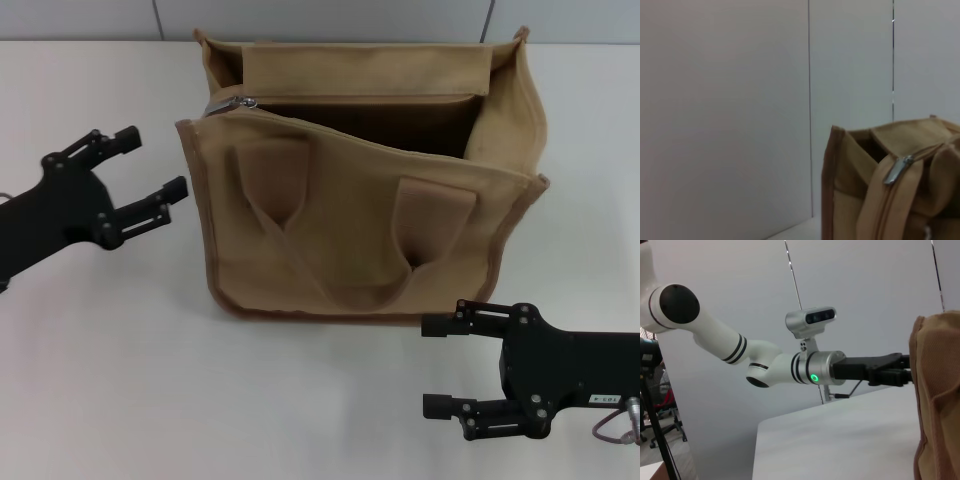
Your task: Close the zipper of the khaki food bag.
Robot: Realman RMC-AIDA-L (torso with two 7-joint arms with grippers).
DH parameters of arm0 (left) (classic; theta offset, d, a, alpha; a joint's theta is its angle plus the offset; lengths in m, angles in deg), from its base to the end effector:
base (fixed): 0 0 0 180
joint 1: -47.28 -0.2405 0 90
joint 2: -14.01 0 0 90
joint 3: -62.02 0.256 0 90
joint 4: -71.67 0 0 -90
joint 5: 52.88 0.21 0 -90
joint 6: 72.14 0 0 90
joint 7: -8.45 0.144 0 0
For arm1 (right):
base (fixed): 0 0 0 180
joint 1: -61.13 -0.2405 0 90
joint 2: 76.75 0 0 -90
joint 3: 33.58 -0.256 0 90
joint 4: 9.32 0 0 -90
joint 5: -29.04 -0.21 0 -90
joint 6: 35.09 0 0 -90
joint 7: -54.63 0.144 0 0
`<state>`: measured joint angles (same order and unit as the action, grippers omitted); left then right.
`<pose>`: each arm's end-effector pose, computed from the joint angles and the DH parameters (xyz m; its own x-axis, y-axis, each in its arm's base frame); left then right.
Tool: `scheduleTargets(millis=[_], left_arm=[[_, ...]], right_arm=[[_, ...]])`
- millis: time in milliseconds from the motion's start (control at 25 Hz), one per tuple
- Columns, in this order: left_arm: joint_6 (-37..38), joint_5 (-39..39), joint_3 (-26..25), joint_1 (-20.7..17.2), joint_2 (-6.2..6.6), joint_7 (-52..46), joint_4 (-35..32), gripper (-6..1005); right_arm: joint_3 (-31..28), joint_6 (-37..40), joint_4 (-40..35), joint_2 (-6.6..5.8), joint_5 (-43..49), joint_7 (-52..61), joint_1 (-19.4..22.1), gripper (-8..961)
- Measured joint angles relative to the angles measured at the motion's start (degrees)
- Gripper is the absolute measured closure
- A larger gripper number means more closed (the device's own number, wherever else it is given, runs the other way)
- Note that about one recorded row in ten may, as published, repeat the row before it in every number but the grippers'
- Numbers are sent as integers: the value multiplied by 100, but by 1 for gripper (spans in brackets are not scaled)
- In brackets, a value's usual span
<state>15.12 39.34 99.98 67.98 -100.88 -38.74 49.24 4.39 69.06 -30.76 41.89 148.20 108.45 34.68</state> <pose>-0.3215 0.2937 0.0228 0.7622 0.0378 0.6462 0.4435 -0.7576 -0.4788 0.2736 0.2439 -0.0376 0.7728 -0.2029 -0.6013 -0.2125 -0.9755 0.0561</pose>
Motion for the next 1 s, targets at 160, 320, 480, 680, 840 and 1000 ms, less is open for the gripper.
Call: scheduleTargets(millis=[160,320,480,680,840,1000], left_arm=[[-375,-1,-30,110,-221,245,-128,159],[-458,0,-15,172,-293,283,-184,159],[-478,-53,-236,184,-341,408,-172,159],[-397,-70,-834,174,-378,714,-72,158],[-292,-75,-1120,149,-378,952,45,158],[-204,-75,-1086,163,-387,1511,218,158]], right_arm=[[-3,0,0,0,1,5,0,162],[-9,0,0,0,2,14,0,162],[-9,-1,0,6,1,17,0,162],[-9,-1,-6,-2,1,64,0,162],[-9,-10,-4,-2,1,67,0,162],[-9,-17,0,0,1,67,0,162]])
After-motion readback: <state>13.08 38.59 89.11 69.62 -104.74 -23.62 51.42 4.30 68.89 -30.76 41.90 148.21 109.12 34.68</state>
